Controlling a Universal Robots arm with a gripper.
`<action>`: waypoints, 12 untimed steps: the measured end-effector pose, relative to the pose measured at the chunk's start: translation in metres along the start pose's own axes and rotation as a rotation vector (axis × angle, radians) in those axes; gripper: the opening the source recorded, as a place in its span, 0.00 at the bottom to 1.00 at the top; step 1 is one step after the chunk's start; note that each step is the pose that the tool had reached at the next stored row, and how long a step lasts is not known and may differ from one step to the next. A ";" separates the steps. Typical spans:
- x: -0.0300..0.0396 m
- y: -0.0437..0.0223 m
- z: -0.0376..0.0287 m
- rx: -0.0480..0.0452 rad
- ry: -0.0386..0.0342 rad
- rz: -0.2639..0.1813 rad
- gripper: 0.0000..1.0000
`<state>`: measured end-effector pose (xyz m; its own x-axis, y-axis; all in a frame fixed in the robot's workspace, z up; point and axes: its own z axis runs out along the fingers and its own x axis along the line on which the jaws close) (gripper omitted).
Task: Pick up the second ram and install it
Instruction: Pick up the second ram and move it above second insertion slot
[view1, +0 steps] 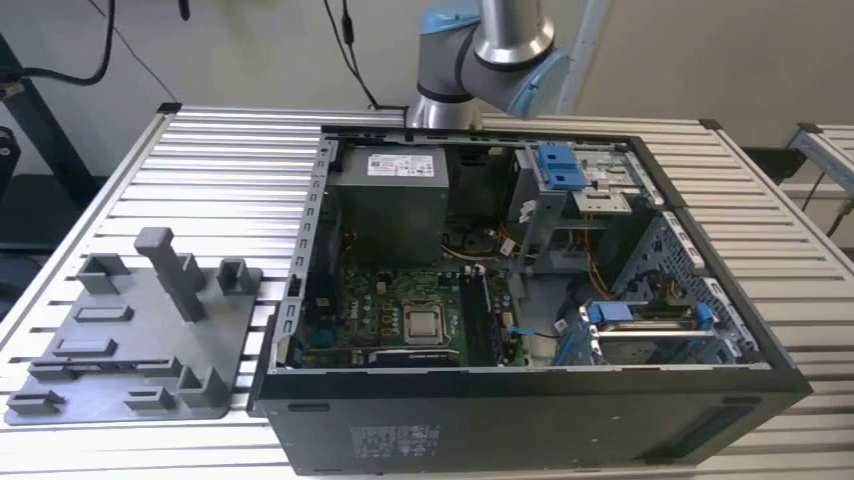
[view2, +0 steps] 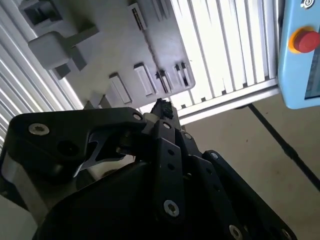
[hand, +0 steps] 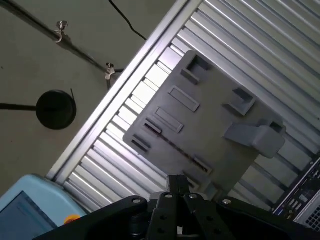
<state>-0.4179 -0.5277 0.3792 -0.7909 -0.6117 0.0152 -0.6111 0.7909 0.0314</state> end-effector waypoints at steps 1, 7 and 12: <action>0.0001 0.0000 0.0004 0.0002 0.0002 -0.013 0.11; 0.0004 0.0003 0.0028 0.0018 0.0033 -0.111 0.11; 0.0004 0.0002 0.0050 0.0032 0.0062 -0.202 0.11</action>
<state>-0.4185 -0.5277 0.3742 -0.6521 -0.7579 0.0150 -0.7574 0.6523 0.0313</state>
